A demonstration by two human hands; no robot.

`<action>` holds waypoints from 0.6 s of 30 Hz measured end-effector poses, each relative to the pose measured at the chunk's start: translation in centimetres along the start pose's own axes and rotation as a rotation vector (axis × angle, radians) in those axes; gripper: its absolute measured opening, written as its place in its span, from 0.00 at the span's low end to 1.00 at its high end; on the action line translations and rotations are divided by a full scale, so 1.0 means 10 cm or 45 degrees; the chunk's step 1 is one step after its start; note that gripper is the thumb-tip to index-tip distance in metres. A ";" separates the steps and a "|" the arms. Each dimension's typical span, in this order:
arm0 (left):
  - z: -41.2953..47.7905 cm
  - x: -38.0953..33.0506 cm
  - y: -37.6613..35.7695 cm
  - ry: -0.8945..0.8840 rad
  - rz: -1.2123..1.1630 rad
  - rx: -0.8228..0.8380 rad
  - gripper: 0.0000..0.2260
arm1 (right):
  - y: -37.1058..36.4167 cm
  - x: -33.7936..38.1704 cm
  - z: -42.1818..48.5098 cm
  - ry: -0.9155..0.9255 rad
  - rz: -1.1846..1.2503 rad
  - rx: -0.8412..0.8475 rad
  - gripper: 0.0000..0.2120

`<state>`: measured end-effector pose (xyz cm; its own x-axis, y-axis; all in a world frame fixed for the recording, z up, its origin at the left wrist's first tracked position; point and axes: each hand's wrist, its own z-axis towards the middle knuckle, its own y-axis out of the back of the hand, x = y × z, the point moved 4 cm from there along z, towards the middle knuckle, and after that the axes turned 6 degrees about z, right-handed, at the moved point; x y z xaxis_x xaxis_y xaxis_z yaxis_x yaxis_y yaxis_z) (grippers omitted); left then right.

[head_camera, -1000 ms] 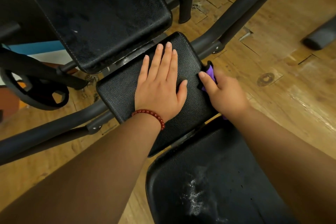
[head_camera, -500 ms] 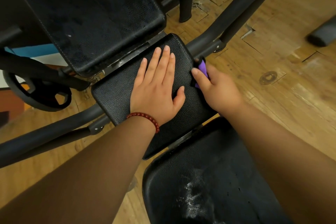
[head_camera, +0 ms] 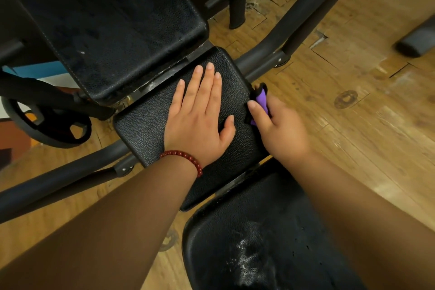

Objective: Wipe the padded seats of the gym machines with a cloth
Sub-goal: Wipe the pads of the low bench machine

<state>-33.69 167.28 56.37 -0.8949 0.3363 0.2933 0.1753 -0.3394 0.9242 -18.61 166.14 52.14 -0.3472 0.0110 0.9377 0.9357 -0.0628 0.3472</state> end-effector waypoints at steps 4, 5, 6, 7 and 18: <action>0.00 0.00 0.01 0.002 -0.019 -0.016 0.32 | -0.04 0.11 0.17 -0.128 -0.089 0.041 0.16; 0.00 0.00 0.01 0.003 -0.021 -0.017 0.32 | -0.06 0.17 0.27 -0.143 -0.089 0.068 0.17; 0.00 0.00 0.01 0.004 -0.020 -0.017 0.32 | -0.07 0.25 0.37 -0.132 -0.086 0.093 0.17; 0.00 0.00 0.00 0.008 -0.016 -0.013 0.32 | -0.09 0.31 0.45 -0.109 -0.084 0.112 0.17; 0.00 0.01 0.00 0.023 -0.065 -0.039 0.32 | -0.04 0.15 0.24 -0.009 -0.078 0.045 0.13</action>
<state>-33.82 167.29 56.36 -0.9097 0.3381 0.2412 0.1167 -0.3493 0.9297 -19.34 168.62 53.45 -0.4039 0.0212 0.9146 0.9142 -0.0267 0.4043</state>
